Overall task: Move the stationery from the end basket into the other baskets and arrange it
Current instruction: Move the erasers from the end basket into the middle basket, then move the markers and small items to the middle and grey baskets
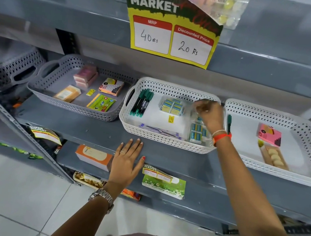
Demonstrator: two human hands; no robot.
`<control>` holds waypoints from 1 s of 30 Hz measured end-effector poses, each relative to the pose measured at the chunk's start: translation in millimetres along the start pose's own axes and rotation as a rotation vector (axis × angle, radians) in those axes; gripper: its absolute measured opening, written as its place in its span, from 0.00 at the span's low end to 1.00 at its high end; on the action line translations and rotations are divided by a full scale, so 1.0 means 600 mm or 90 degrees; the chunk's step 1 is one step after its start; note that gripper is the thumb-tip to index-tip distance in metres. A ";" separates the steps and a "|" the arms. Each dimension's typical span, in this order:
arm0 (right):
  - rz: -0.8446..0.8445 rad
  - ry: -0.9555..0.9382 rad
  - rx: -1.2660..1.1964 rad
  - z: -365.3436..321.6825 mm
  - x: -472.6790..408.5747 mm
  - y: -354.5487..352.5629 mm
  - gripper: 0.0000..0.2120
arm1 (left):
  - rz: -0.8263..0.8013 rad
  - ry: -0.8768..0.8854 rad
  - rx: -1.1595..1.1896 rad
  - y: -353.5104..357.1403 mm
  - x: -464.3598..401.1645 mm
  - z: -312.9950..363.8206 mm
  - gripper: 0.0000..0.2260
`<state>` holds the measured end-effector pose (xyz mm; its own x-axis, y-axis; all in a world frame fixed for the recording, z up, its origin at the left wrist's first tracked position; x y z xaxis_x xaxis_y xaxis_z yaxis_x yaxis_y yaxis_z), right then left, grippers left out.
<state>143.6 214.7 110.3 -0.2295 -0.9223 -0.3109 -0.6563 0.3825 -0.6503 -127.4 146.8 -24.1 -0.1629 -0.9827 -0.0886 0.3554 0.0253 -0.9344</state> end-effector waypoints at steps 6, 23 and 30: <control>0.200 0.227 0.066 0.155 0.034 -0.136 0.12 | 0.008 -0.007 0.013 -0.001 -0.001 0.000 0.29; 0.152 0.339 0.101 0.190 0.061 -0.137 0.13 | 0.018 -0.011 0.000 -0.019 0.002 -0.007 0.30; 0.197 0.154 0.132 0.032 0.020 -0.089 0.13 | 0.019 -0.025 -0.025 -0.049 -0.014 -0.096 0.31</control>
<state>189.7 184.0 128.1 -0.5703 -0.7398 -0.3570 -0.3778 0.6221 -0.6857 -189.5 164.9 -16.0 -0.1162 -0.9878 -0.1038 0.3236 0.0611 -0.9442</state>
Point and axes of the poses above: each hand's wrist, its own x-axis away from the middle knuckle, its own y-axis out of the palm, z = x × y, the point moved 10 cm from there along -x, towards the middle knuckle, and after that the axes turned 14 degrees about -y, right-handed, at the moved point
